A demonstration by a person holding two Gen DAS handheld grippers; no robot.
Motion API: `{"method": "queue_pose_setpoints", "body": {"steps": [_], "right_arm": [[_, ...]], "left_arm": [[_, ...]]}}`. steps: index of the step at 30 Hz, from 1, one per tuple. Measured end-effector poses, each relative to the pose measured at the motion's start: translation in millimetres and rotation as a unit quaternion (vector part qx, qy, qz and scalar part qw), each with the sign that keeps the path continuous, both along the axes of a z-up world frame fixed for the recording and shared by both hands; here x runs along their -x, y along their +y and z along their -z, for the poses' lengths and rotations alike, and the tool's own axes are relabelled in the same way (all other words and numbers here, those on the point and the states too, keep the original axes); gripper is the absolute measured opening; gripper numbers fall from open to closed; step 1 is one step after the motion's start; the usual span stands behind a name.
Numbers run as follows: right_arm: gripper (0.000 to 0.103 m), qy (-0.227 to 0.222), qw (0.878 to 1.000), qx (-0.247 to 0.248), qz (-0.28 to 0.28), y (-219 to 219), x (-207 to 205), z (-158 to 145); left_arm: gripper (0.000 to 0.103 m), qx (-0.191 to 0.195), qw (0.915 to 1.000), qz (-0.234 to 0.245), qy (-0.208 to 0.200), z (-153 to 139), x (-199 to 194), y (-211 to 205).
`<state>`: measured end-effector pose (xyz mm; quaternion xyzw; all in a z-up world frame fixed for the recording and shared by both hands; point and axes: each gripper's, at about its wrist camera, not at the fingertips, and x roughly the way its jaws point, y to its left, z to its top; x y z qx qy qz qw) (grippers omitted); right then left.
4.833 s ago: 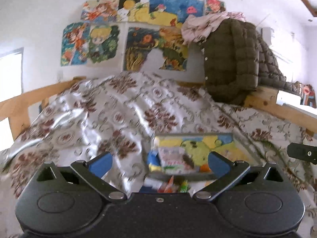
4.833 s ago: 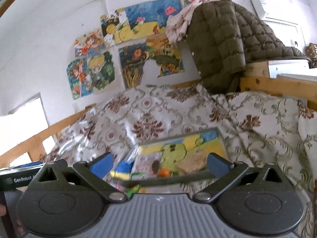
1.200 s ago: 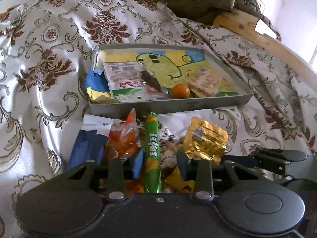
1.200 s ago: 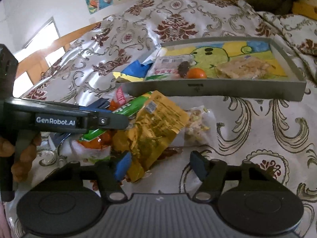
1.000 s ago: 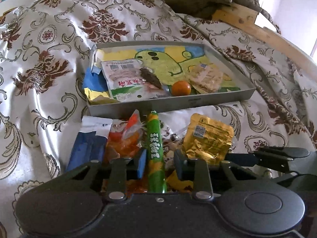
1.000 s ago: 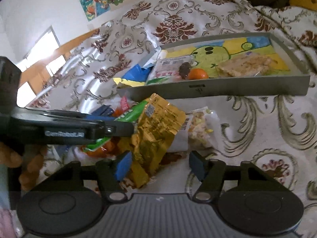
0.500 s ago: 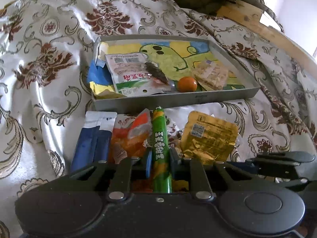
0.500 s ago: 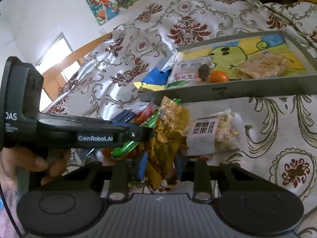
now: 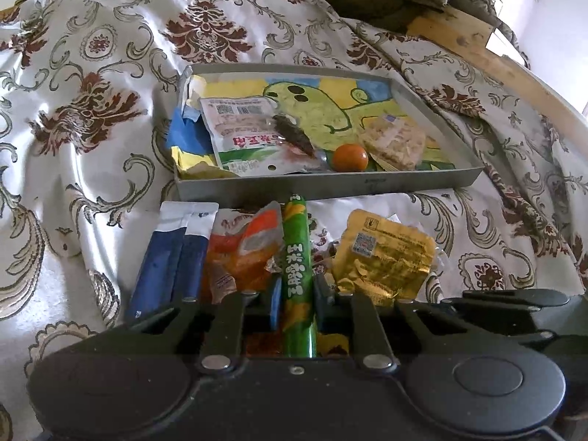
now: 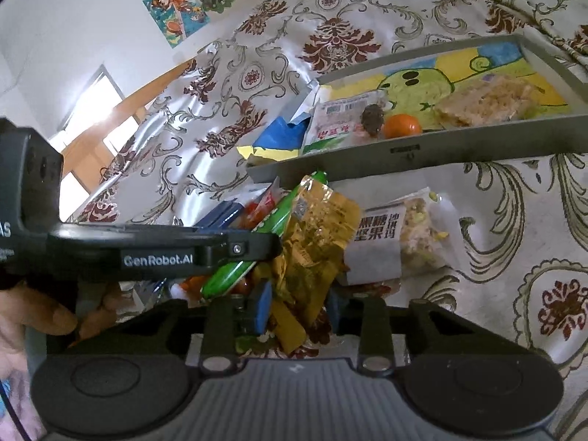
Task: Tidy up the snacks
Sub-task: 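Close the right tool on the gold foil packet while the left tool grasps the green sausage stick, then carry the gold packet with the right tool while the left tool carries the sausage over the tray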
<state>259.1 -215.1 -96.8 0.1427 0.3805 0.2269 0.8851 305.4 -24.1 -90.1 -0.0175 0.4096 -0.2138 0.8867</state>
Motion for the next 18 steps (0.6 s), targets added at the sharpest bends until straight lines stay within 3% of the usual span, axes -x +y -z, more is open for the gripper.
{"method": "queue_pose_setpoints", "body": {"steps": [6, 13, 18], "right_arm": [[0.024, -0.006, 1.000, 0.016, 0.000, 3.2, 1.4, -11.3], [0.025, 0.012, 1.000, -0.012, 0.004, -2.2, -4.4, -1.5], [0.019, -0.004, 1.000, 0.009, 0.004, 2.1, -0.5, -8.7]], "left_arm": [[0.019, -0.034, 0.9992, 0.006, -0.019, -2.0, 7.7, -8.0], [0.020, -0.013, 0.9998, 0.005, -0.011, 2.2, 1.1, -2.6], [0.018, -0.021, 0.9995, 0.008, -0.021, 0.3, 5.9, -4.8]]}}
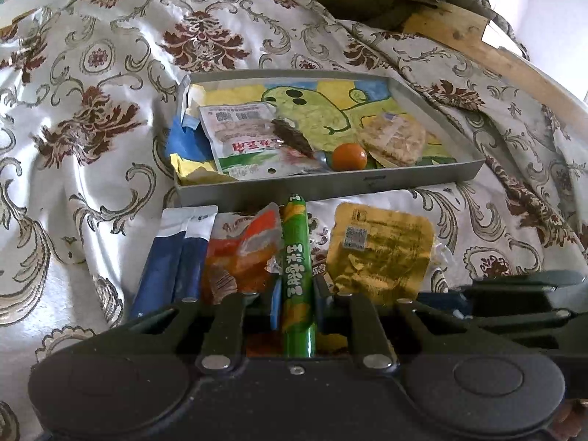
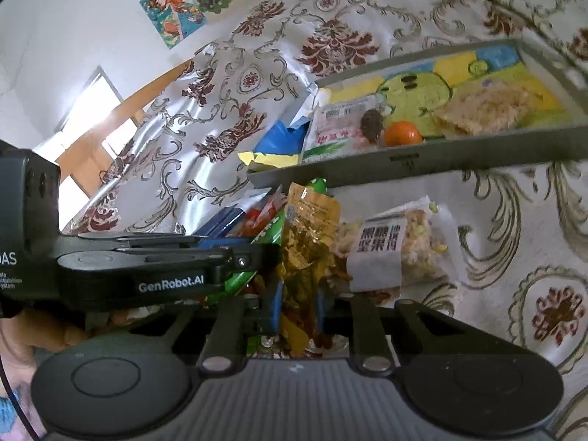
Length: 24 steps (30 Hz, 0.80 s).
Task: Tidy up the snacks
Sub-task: 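Carry the gold packet with the right tool while the left tool carries the sausage over the tray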
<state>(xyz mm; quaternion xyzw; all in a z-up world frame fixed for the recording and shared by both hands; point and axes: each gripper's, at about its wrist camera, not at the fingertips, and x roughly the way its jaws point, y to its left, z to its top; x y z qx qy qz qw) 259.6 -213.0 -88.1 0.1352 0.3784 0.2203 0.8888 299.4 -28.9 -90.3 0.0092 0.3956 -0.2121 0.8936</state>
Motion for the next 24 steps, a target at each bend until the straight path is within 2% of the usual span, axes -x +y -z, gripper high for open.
{"method": "queue_pose_setpoints", "body": {"steps": [7, 9, 12, 15, 20, 24], "right_arm": [[0.016, -0.021, 1.000, 0.013, 0.018, -4, 8, -17], [0.013, -0.031, 0.999, 0.007, 0.024, -8, 10, -24], [0.013, -0.055, 0.998, 0.016, 0.037, -14, 12, -34], [0.013, -0.069, 0.996, 0.004, 0.054, -24, 11, -38], [0.013, -0.100, 0.992, -0.023, 0.080, -40, -2, -45], [0.010, -0.108, 0.989, -0.032, 0.098, -42, -28, -49]], "left_arm": [[0.018, 0.028, 0.9995, -0.014, 0.001, -10, 7, 5], [0.018, 0.037, 0.9991, -0.020, -0.011, -15, 10, 7], [0.018, 0.055, 0.9976, -0.028, -0.030, -21, 14, 10], [0.018, 0.066, 0.9957, -0.040, -0.050, -24, 13, 12], [0.018, 0.087, 0.9898, -0.076, -0.084, -27, 0, 17], [0.018, 0.117, 0.9839, -0.100, -0.091, -39, -27, 12]]}}
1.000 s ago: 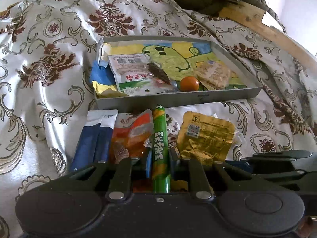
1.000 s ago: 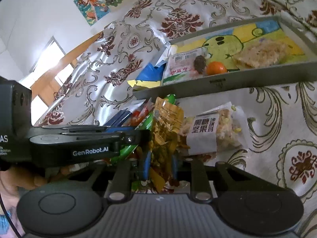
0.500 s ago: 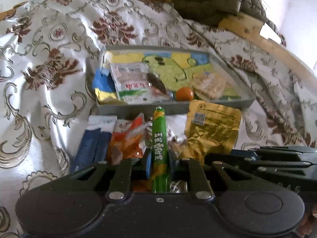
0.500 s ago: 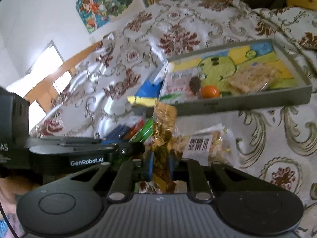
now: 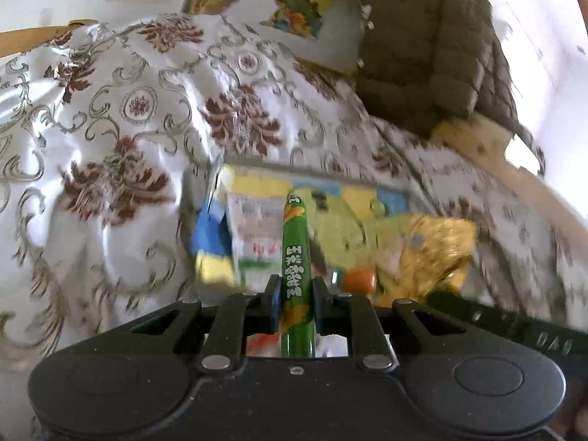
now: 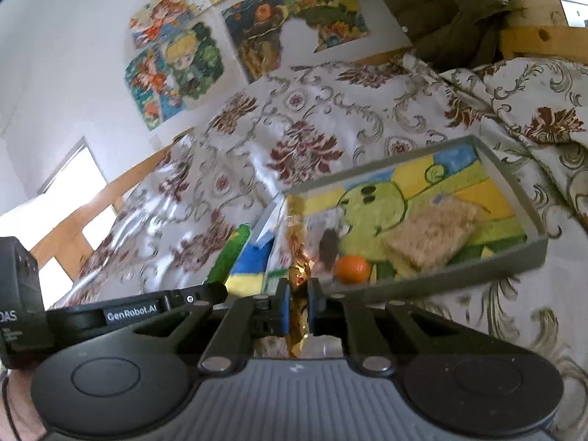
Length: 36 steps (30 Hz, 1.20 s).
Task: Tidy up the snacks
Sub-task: 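Carry the gold packet with the right tool while the left tool carries the sausage over the tray, then open the right tool over the tray while the left tool releases the sausage stick there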
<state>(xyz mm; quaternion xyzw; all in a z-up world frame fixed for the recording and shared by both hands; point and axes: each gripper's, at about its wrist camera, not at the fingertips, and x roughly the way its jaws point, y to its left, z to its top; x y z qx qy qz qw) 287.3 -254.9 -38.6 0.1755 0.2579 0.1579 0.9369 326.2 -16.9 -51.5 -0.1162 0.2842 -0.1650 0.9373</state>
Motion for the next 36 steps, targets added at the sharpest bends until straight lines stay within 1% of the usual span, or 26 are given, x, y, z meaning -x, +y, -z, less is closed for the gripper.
{"method": "queue_pose_setpoints", "body": {"steps": [2, 4, 7, 12, 14, 17, 19, 23, 24, 25, 26, 28, 29, 31, 32, 34, 36], "right_arm": [[0.010, -0.008, 1.000, -0.007, 0.006, 1, -12, -1], [0.010, -0.012, 1.000, -0.004, 0.007, 4, -25, 1], [0.009, -0.007, 1.000, -0.006, 0.013, 5, -42, 11], [0.009, 0.008, 0.999, -0.015, 0.027, -3, -58, 28], [0.009, 0.017, 0.999, -0.024, 0.034, -7, -63, 35], [0.009, 0.024, 0.999, -0.016, 0.041, -9, -67, 40], [0.012, 0.027, 0.999, -0.014, 0.044, -10, -67, 42], [0.014, 0.025, 0.999, -0.004, 0.043, -9, -64, 40], [0.016, 0.023, 0.999, 0.001, 0.043, -8, -64, 39], [0.021, 0.021, 0.999, 0.005, 0.044, -8, -63, 37], [0.024, 0.018, 0.999, 0.009, 0.044, -7, -62, 36], [0.032, 0.012, 0.999, 0.012, 0.044, -7, -60, 33], [0.034, 0.009, 0.999, 0.014, 0.043, -7, -59, 31], [0.043, 0.002, 0.999, 0.021, 0.044, -7, -58, 27], [0.046, -0.003, 0.999, 0.025, 0.046, -7, -57, 25], [0.053, -0.010, 0.998, 0.032, 0.055, -6, -54, 20], [0.058, -0.017, 0.997, 0.044, 0.064, -5, -51, 14]], "left_arm": [[0.018, -0.011, 0.9997, 0.003, -0.023, -5, -12, -10], [0.018, -0.014, 0.9994, 0.003, -0.030, -4, -24, -16], [0.018, 0.006, 0.9998, -0.008, -0.019, 3, -48, -17], [0.018, 0.005, 0.9999, -0.015, -0.004, 17, -69, -12], [0.018, -0.007, 0.9999, -0.013, 0.004, 22, -73, -11], [0.019, -0.019, 0.9997, -0.008, 0.015, 28, -76, -10], [0.019, -0.027, 0.9993, -0.008, 0.023, 31, -77, -10], [0.020, -0.040, 0.9989, -0.006, 0.025, 33, -76, -12], [0.020, -0.038, 0.9990, -0.007, 0.024, 33, -75, -12], [0.022, -0.033, 0.9992, -0.007, 0.022, 32, -74, -11], [0.026, -0.025, 0.9994, -0.007, 0.021, 31, -73, -11], [0.038, -0.023, 0.9996, -0.009, 0.016, 28, -72, -11], [0.041, -0.023, 0.9996, -0.010, 0.011, 26, -70, -11], [0.052, -0.020, 0.9997, -0.013, 0.005, 23, -69, -12], [0.055, -0.018, 0.9997, -0.016, -0.002, 21, -67, -12], [0.073, -0.010, 0.9993, -0.029, -0.019, 16, -61, -12], [0.081, -0.006, 0.9985, -0.043, -0.033, 11, -54, -13]]}}
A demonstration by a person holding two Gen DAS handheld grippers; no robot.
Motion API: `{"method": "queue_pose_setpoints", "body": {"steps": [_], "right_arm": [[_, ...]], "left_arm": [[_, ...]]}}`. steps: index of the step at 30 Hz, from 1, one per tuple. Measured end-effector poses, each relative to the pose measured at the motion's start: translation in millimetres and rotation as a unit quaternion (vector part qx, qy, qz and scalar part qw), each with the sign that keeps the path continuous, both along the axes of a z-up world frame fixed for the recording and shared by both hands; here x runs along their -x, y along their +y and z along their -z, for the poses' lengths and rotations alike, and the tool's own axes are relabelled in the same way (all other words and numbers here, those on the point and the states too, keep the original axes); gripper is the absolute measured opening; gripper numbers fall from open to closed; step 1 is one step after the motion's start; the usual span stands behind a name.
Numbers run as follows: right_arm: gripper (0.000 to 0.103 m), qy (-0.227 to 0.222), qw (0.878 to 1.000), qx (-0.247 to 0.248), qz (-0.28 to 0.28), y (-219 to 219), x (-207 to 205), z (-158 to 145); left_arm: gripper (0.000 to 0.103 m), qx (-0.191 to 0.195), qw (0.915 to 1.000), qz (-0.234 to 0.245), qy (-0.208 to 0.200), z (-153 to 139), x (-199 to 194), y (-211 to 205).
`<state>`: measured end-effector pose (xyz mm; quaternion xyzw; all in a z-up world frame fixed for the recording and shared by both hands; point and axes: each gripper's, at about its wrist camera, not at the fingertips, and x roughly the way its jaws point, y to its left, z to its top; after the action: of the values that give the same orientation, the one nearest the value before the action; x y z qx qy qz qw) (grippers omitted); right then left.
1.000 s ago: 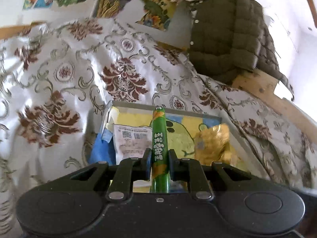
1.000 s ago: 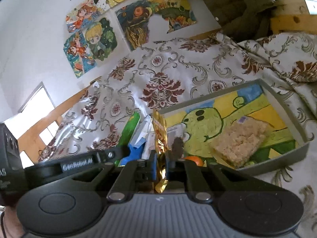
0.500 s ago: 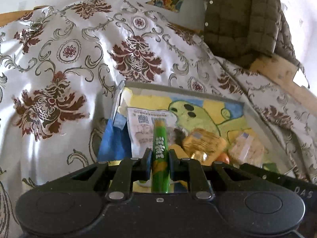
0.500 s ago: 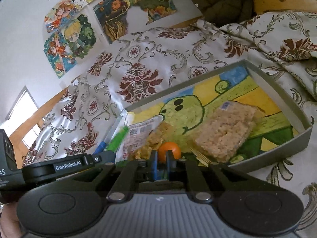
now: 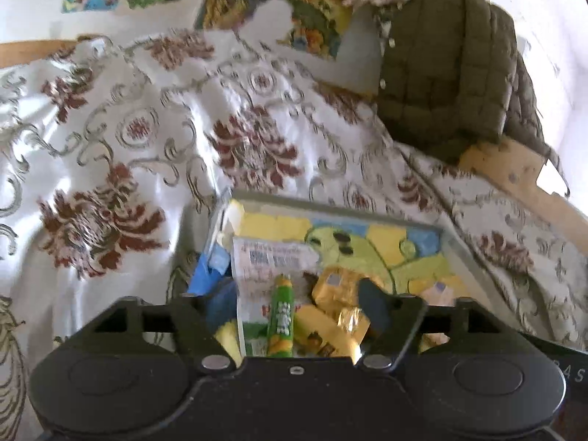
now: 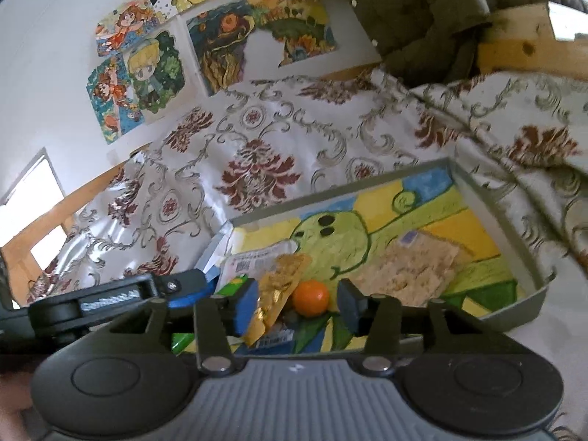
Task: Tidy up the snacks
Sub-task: 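Open the right tool over the tray while the left tool releases the sausage stick there, then move both tools back toward the remaining snack pile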
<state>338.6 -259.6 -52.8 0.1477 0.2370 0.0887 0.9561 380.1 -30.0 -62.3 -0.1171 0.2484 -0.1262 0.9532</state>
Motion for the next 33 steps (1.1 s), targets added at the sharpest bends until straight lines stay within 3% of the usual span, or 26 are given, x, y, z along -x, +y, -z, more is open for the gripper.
{"method": "queue_pose_setpoints", "body": {"steps": [6, 13, 22, 25, 33], "right_arm": [[0.081, -0.039, 0.999, 0.015, 0.014, 1, 17, -23], [0.098, -0.086, 0.995, 0.026, 0.043, -6, 51, -50], [0.103, -0.109, 0.991, 0.054, 0.047, -11, 101, -76], [0.103, -0.103, 0.992, 0.059, 0.040, -10, 121, -75], [0.103, -0.086, 0.994, 0.062, 0.020, -4, 167, -69]], "left_arm": [[0.101, -0.002, 0.9977, -0.039, -0.055, -23, 28, 1], [0.102, -0.022, 0.9912, -0.069, -0.111, -54, 72, 5], [0.102, -0.070, 0.9757, -0.103, -0.180, -80, 146, 22], [0.102, -0.072, 0.9748, -0.109, -0.181, -84, 170, 31], [0.102, -0.079, 0.9812, -0.116, -0.132, -76, 217, 52]]}}
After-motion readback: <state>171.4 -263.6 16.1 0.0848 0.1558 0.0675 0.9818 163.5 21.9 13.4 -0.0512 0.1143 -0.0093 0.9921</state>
